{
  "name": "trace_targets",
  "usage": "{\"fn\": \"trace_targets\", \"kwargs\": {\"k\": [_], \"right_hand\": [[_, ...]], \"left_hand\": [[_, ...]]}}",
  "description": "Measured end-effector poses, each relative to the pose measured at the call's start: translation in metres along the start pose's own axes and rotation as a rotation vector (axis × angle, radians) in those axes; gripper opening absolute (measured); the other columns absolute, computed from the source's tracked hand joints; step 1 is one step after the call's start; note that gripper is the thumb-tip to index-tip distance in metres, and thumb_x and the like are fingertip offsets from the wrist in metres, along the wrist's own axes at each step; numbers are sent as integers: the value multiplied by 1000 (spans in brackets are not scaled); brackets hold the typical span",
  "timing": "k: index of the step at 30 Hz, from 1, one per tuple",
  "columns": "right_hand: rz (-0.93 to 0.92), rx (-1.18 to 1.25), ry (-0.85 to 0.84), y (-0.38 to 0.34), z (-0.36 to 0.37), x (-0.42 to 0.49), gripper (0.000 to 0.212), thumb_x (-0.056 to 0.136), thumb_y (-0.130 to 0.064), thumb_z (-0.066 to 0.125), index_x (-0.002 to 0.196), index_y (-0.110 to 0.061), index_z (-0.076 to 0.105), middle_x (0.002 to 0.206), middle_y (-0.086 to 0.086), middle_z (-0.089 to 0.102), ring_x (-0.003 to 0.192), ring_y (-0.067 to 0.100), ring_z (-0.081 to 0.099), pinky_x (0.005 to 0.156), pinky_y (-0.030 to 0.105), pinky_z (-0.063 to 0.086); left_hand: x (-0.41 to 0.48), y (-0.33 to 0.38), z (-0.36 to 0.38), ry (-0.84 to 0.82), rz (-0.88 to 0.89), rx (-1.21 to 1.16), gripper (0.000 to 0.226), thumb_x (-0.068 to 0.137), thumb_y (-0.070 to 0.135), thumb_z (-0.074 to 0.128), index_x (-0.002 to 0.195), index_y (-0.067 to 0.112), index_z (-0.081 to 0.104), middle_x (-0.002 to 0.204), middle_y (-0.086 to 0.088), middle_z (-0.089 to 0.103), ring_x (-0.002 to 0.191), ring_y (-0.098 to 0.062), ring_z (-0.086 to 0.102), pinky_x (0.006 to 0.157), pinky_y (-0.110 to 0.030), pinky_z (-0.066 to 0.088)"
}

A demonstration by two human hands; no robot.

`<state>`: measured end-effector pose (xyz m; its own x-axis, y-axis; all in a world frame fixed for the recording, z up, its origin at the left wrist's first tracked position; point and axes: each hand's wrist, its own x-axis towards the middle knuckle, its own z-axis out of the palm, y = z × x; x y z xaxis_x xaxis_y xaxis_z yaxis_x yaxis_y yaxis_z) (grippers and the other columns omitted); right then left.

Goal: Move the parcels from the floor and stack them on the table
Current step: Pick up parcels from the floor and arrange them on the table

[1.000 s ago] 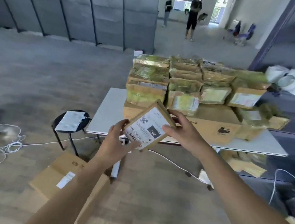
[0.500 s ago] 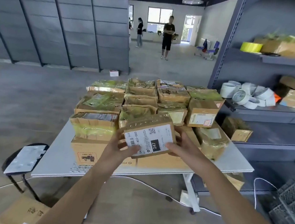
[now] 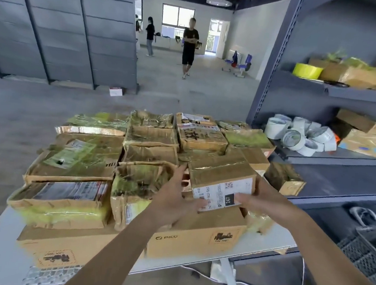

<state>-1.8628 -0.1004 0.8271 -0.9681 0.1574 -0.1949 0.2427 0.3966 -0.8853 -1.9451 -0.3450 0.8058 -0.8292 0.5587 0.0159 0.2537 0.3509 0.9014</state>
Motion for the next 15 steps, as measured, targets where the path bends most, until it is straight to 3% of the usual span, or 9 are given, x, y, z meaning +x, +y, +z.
{"fn": "trace_targets", "kwargs": {"k": [2, 4, 8, 11, 15], "right_hand": [[20, -50, 23, 9, -9, 14, 80, 70, -42, 82, 138, -41, 40, 119, -16, 66, 106, 7, 65, 95, 39, 51], [63, -117, 31, 17, -15, 28, 82, 68, -44, 83, 138, -46, 39, 120, -18, 65, 101, 5, 66, 93, 40, 53], [-3, -419, -11, 20, -17, 57, 94, 68, -49, 81, 145, -47, 27, 138, -17, 42, 115, 5, 52, 89, 22, 48], [-132, -636, -99, 17, 6, 78, 98, 71, -51, 77, 149, -46, 17, 152, -14, 23, 133, 13, 38, 100, 31, 43], [-271, -860, -127, 14, 39, 103, 96, 74, -52, 71, 151, -39, 16, 152, -10, 21, 128, 18, 39, 91, 31, 44]], "left_hand": [[14, -3, -2, -40, 10, 140, 96, 76, 41, 76, 150, 32, 16, 140, 15, 42, 129, -8, 42, 105, -30, 37], [25, -4, -7, -75, 34, 259, 80, 83, 32, 67, 148, 31, 21, 138, 13, 38, 127, -10, 40, 102, -29, 37], [49, -23, -16, 50, 42, 550, 48, 88, 11, 48, 134, 23, 43, 124, 1, 48, 114, -21, 49, 87, -29, 42], [53, -39, -14, 139, -40, 652, 36, 90, 15, 46, 125, 18, 53, 127, -1, 48, 125, -23, 41, 99, -32, 38], [49, -47, -7, 184, -36, 734, 36, 91, 17, 48, 127, 17, 55, 133, 1, 46, 129, -19, 34, 106, -28, 30]]}}
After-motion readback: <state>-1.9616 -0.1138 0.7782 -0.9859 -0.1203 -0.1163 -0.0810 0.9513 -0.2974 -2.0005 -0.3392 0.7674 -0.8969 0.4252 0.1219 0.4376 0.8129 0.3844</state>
